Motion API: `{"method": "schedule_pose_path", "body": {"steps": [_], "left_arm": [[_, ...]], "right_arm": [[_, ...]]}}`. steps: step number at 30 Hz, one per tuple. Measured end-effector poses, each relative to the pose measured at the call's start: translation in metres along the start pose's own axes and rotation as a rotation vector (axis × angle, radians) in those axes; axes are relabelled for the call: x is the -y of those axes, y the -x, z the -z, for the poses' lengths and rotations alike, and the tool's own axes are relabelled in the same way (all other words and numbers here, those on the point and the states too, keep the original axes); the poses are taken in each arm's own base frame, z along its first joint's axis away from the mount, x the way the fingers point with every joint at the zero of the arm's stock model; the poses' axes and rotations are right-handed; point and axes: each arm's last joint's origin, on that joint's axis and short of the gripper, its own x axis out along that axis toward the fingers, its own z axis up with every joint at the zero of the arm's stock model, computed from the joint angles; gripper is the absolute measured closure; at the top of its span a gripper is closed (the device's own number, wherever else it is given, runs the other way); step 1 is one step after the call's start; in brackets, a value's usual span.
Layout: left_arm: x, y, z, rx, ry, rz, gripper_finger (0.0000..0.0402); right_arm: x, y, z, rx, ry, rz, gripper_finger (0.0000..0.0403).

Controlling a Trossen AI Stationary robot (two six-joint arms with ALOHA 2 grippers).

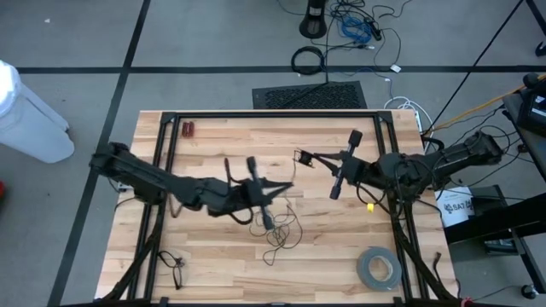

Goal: Coil cords
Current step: Uncoil the black wire from the spool

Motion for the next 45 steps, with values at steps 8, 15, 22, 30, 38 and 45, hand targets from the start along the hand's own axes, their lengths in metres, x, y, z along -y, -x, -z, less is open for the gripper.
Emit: {"method": "schedule_pose_path", "body": {"steps": [8,15,22,30,38,45], "left_arm": [[-0.027,0.040,-0.003,-0.236,-0.003,-0.059,0.0401],[-0.032,0.052,0.011,-0.387,0.025,-0.058,0.0376],[-0.029,0.055,0.021,-0.475,0.017,-0.030,0.0313],[-0.022,0.060,0.019,-0.470,-0.006,0.017,0.0258],[-0.025,0.044,-0.007,-0.216,-0.058,-0.002,0.0251],[-0.007,0.020,-0.005,-0.080,-0.213,0.082,0.0250]], "right_arm": [[0.004,0.006,-0.004,0.028,-0.033,-0.002,0.0403],[0.004,0.007,-0.007,0.061,-0.049,-0.032,0.0403],[0.004,0.007,-0.009,0.113,-0.048,-0.092,0.0403],[0.002,0.006,-0.007,0.096,-0.068,-0.114,0.0403],[-0.001,0.007,-0.006,0.104,-0.123,-0.197,0.0403],[-0.006,0.004,-0.004,0.093,-0.142,-0.251,0.0403]]}}
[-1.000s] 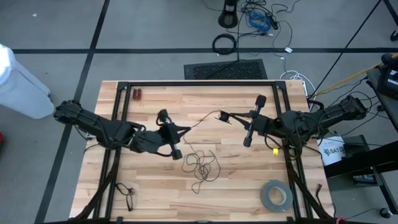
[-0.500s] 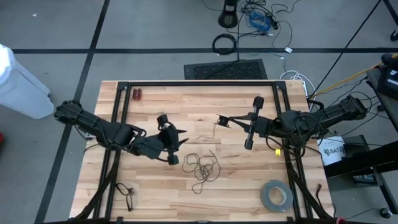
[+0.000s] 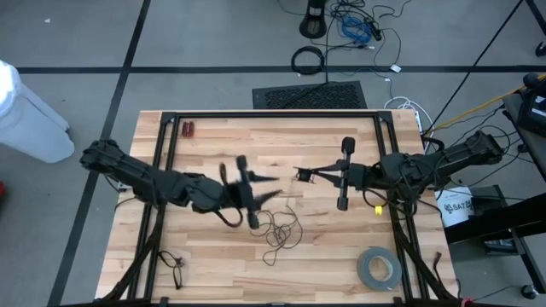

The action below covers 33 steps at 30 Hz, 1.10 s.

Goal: Coil cords
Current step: Uncoil the black wire from the spool

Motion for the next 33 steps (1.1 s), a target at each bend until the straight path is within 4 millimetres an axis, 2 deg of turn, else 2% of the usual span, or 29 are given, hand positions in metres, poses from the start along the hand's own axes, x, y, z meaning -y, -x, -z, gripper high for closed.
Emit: {"method": "schedule_pose_path", "body": {"steps": [4,8,23,33], "left_arm": [[0.012,-0.015,0.002,0.048,-0.078,-0.019,0.0250],[0.013,-0.023,0.003,0.078,-0.088,-0.062,0.0250],[0.009,-0.026,0.007,0.051,-0.075,-0.067,0.0251],[0.008,-0.029,0.008,0.082,-0.031,0.006,0.0259]], "right_arm": [[-0.003,-0.004,0.003,-0.015,0.007,-0.014,0.0403],[-0.005,-0.008,0.006,-0.028,0.012,-0.017,0.0403],[-0.006,-0.008,0.005,-0.016,0.010,-0.012,0.0403],[-0.006,-0.008,0.005,-0.016,0.027,-0.013,0.0403]]}}
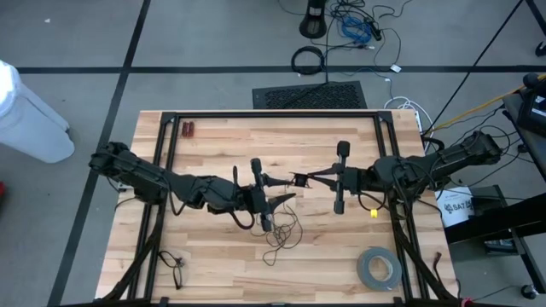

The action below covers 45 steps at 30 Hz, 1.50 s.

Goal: Coil cords
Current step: Uncoil the black wire from the spool

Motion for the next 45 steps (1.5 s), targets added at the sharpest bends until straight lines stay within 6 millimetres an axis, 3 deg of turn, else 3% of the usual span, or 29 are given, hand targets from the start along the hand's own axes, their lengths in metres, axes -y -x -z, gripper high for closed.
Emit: {"method": "schedule_pose_path", "body": {"steps": [18,26,35,40,45], "left_arm": [[0.002,-0.001,0.001,0.026,-0.010,0.094,0.0391],[0.002,-0.001,0.002,0.026,-0.009,0.093,0.0398],[0.003,0.002,0.001,0.004,-0.020,0.090,0.0400],[0.002,0.016,-0.005,-0.022,-0.038,0.104,0.0400],[0.001,0.036,-0.019,0.002,-0.037,0.123,0.0401]], "right_arm": [[-0.003,0.000,-0.001,0.037,0.056,-0.102,0.0403],[-0.003,0.000,-0.001,0.037,0.064,-0.100,0.0398],[-0.005,0.011,-0.007,0.024,0.051,-0.012,0.0305],[-0.010,0.020,-0.012,0.037,-0.019,-0.030,0.0276],[-0.020,0.016,-0.001,-0.057,-0.074,-0.081,0.0271]]}}
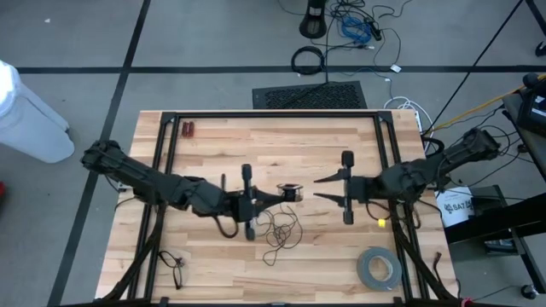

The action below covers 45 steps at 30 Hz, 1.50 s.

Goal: Coil cords
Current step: Uncoil the black wire from the spool

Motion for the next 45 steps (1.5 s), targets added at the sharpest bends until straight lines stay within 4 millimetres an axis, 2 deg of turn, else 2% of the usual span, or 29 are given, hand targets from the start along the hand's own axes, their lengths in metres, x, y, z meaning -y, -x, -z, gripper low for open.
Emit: {"method": "schedule_pose_path", "body": {"steps": [4,8,16,21,31,39,45], "left_arm": [[0.004,0.015,-0.009,0.000,-0.048,0.004,0.0401],[0.012,0.026,-0.017,0.002,-0.117,-0.007,0.0401],[0.017,0.045,-0.028,0.019,-0.154,-0.030,0.0401],[0.021,0.054,-0.031,0.017,-0.164,-0.007,0.0401],[0.026,0.059,-0.033,-0.011,-0.178,-0.035,0.0402],[0.026,0.059,-0.033,-0.012,-0.177,-0.038,0.0401],[0.026,0.059,-0.032,-0.017,-0.175,-0.035,0.0402]], "right_arm": [[-0.010,-0.018,0.011,-0.032,-0.017,-0.050,0.0271],[-0.019,-0.045,0.022,0.007,-0.034,-0.088,0.0271],[-0.029,-0.096,0.041,0.163,0.011,-0.003,0.0270],[-0.034,-0.112,0.047,0.286,-0.061,-0.078,0.0270],[-0.040,-0.139,0.075,0.352,-0.161,-0.149,0.0270],[-0.047,-0.161,0.068,0.384,-0.198,-0.257,0.0270],[-0.050,-0.174,0.057,0.317,-0.190,-0.304,0.0270]]}}
